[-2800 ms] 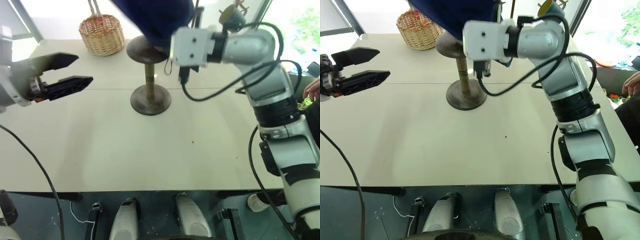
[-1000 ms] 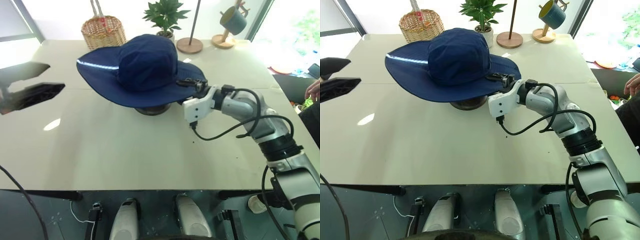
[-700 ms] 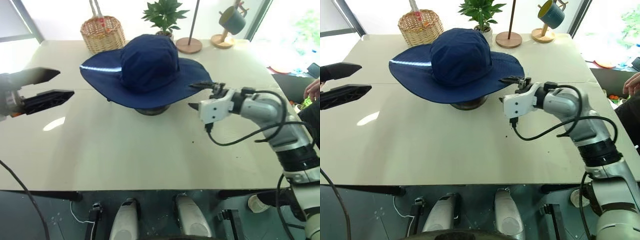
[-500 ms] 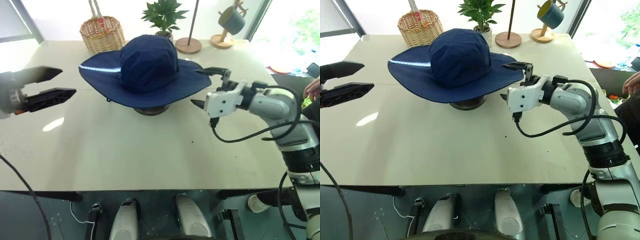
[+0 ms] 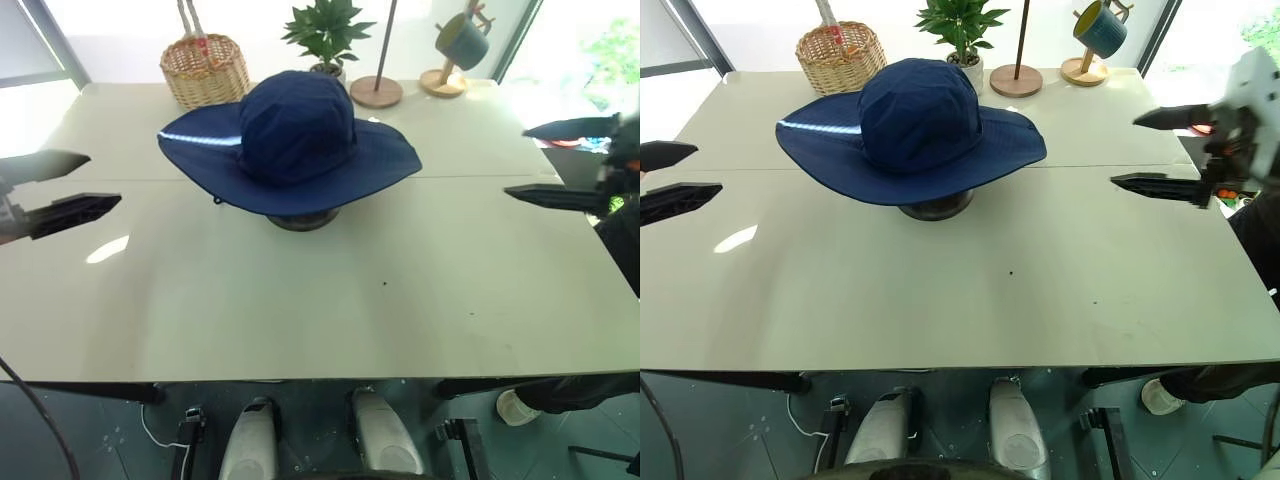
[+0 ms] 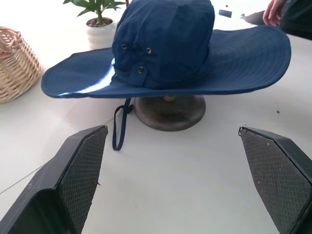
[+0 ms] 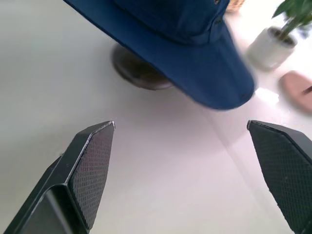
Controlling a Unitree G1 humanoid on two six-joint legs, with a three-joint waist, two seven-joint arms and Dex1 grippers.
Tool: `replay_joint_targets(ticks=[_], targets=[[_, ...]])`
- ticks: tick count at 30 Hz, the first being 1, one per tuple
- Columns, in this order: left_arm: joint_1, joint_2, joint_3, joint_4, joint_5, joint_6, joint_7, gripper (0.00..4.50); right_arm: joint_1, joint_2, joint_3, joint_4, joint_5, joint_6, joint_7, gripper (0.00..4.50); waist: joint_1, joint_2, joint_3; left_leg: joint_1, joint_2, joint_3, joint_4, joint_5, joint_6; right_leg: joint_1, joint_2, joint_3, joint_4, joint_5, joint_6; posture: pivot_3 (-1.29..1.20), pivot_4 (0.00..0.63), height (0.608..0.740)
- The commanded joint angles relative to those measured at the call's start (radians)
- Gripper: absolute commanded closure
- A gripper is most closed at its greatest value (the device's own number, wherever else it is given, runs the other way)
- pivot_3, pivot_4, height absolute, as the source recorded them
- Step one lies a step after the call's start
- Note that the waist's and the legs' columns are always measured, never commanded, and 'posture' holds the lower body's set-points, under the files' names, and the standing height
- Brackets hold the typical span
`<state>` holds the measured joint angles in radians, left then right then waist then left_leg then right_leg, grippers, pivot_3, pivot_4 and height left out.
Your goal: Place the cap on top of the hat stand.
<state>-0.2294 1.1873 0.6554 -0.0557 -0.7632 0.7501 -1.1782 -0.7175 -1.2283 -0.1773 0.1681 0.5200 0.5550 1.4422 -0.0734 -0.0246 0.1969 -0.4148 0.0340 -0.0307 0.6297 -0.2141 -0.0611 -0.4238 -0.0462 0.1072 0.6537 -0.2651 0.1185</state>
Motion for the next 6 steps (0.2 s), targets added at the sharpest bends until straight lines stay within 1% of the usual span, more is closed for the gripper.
replay_joint_targets(ticks=[1,4,6], targets=[[-0.004,0.026,0.04,-0.005,0.012,-0.026,-0.014,0.0,-0.109,-0.006,0.045,0.091,-0.001,0.063,0.046,0.05,-0.002,0.0,0.0,0.0,0.0,0.0,0.0,0.0,0.0,0.0,0.0,0.0,0.0,0.0,0.0,0.0,0.15,0.74],[0.0,0.022,0.046,-0.013,0.014,-0.024,-0.018,0.0,-0.166,0.013,0.081,0.165,-0.036,0.068,0.042,0.05,0.0,0.0,0.0,0.0,0.0,0.001,0.0,0.0,0.0,-0.001,0.0,0.0,0.0,0.0,0.0,0.0,0.15,0.74],[0.008,0.017,0.049,-0.024,0.015,-0.026,-0.021,0.0,-0.173,0.02,0.091,0.188,-0.047,0.058,0.053,0.05,0.0,0.0,0.0,-0.001,0.0,0.001,-0.001,0.0,0.0,-0.002,0.0,0.0,-0.001,0.0,0.0,0.0,0.15,0.74]])
